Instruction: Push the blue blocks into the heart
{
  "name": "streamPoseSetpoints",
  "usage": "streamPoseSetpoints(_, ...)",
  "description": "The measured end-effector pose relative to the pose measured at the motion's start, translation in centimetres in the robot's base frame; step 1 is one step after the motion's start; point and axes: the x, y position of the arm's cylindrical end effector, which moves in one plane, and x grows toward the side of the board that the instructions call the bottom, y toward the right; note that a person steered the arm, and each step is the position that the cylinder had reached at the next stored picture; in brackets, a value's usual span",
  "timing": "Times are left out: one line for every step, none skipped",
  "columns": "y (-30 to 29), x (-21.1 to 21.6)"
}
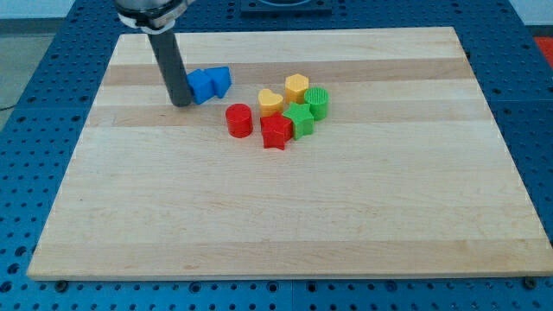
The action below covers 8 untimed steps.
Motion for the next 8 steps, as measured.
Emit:
streamPoseSetpoints(0.8, -0.3)
streamPoseSetpoints(-1.5, -0.3)
streamPoseSetpoints(-5.7, -0.5)
streamPoseSetpoints(-7.5, -2.9)
streamPoseSetpoints(-6.9, -4.7)
streamPoseSetpoints(-3.2, -4.7)
streamPoseSetpoints(0.7, -4.3)
streamPoseSetpoints(2.5, -3.1)
